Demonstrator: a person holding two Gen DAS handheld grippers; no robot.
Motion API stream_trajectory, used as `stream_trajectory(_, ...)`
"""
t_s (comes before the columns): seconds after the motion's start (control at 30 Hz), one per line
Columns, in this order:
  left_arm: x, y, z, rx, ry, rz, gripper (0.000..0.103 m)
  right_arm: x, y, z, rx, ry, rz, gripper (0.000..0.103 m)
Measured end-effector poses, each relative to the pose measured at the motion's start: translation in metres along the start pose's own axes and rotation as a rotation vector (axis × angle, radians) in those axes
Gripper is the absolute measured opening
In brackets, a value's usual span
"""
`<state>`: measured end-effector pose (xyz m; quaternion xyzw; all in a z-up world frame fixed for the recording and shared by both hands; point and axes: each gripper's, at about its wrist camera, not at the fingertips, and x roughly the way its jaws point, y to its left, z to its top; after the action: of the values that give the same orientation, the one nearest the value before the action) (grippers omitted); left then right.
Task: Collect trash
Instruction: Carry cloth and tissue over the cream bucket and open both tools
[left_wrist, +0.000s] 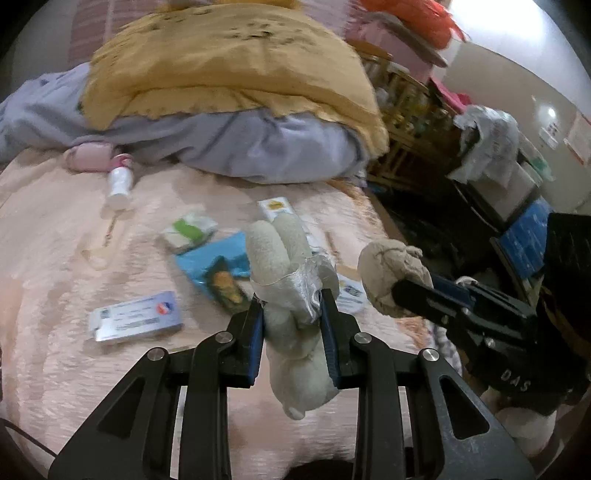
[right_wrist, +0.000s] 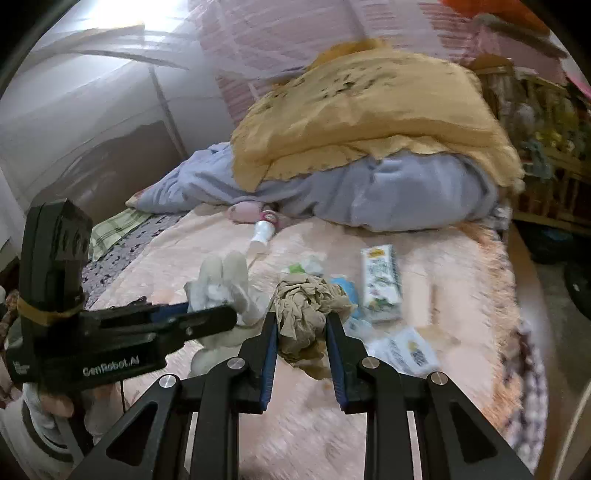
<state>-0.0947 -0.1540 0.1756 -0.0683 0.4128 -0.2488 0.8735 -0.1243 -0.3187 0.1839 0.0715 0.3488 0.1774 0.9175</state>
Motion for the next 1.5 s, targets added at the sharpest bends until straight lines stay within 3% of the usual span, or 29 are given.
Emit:
stream_trajectory(0.8,0.053,-0.165,-0.012,0.239,0.086,-0.145,0.025,-0.124,-0.12,-0.075,0.187,-0.063,-0.247,0.024)
stream_trajectory(1.5,0.113,-0.265,-0.02,0.302,0.187,-0.277,0.025,-0.18,-0.206,-0.124,0.357,-0.1,-0.401,0.024)
